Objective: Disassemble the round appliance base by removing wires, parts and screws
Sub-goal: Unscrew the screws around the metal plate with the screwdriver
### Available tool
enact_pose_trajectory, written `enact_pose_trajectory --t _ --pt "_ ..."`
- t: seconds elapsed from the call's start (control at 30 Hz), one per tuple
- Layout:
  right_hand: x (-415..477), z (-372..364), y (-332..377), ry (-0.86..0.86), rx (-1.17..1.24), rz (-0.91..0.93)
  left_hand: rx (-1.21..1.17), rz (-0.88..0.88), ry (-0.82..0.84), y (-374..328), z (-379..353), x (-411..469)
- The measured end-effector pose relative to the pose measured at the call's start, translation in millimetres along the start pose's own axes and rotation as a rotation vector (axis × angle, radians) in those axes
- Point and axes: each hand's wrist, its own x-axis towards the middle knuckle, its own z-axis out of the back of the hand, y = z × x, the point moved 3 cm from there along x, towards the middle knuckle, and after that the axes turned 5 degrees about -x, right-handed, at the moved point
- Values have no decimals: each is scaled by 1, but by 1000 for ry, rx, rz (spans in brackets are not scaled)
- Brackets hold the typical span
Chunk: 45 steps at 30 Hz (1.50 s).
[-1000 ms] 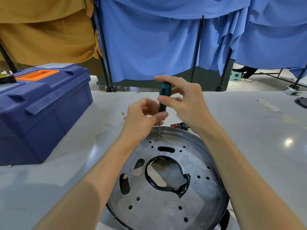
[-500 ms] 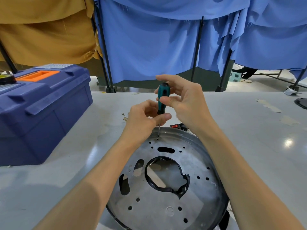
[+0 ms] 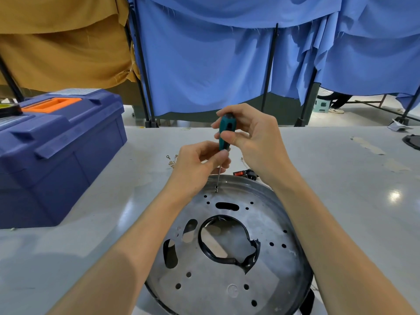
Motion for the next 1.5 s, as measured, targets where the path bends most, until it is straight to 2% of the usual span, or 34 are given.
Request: enact_pose_trajectory --t 0.2,0.5,0.6,0.73,0.97,1.13,1.37,1.43,1.5 --pt "-1 -3 1 54 -4 14 -32 0 -14 -1 0 -1" --pt "-2 -1 2 20 -10 3 22 -38 -75 -4 3 -1" --pt "-2 -1 1 16 -72 -2 38 -38 -66 -4 3 0" --pt "-1 0 1 -9 -16 7 87 -15 -27 -1 -1 0" --pt "-2 -1 3 13 10 21 -18 22 55 0 0 -1" --pt "-1 3 2 -37 -12 33 -17 -3 -24 -1 2 0" --pt "2 18 9 -325 62 186 307 -4 -212 3 13 1" --pt "3 22 7 -383 -94 203 387 48 -186 5 13 1" --pt "5 22 0 -300 -298 144 495 109 -132 8 11 0"
